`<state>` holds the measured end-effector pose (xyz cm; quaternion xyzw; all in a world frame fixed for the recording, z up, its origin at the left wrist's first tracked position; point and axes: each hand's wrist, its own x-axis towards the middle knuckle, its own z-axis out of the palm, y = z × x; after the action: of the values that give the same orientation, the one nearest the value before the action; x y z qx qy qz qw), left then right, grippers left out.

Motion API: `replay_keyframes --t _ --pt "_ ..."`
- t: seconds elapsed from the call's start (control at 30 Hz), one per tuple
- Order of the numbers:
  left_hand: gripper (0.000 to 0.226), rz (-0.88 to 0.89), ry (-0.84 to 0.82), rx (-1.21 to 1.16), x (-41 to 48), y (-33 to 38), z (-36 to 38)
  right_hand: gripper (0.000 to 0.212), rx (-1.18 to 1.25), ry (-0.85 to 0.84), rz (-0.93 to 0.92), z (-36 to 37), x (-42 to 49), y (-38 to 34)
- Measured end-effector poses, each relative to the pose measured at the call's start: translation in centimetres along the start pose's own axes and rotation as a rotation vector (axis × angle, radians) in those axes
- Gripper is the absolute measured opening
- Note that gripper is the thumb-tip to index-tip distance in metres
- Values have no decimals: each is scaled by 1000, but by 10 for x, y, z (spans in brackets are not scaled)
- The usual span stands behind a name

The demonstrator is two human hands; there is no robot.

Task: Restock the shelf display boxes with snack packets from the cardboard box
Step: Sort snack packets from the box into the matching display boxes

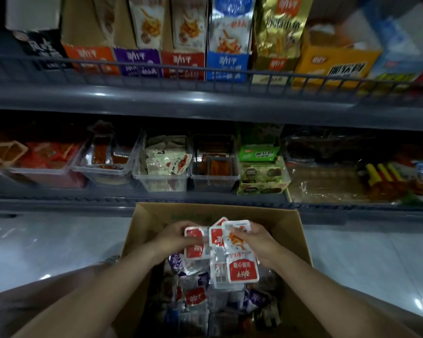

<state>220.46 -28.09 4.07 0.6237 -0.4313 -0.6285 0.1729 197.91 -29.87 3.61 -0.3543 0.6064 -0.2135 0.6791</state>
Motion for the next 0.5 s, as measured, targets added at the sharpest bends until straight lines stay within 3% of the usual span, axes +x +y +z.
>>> replay_keyframes --t 0.17,0.33,0.5 --pt "28 92 -73 -160 -50 62 9 9 224 107 -67 9 -50 -52" --pt "41 125 -144 -293 -99 89 21 19 304 121 -186 15 -100 -71" --pt "33 198 -103 -409 -117 96 31 20 279 215 -338 21 -130 -81"
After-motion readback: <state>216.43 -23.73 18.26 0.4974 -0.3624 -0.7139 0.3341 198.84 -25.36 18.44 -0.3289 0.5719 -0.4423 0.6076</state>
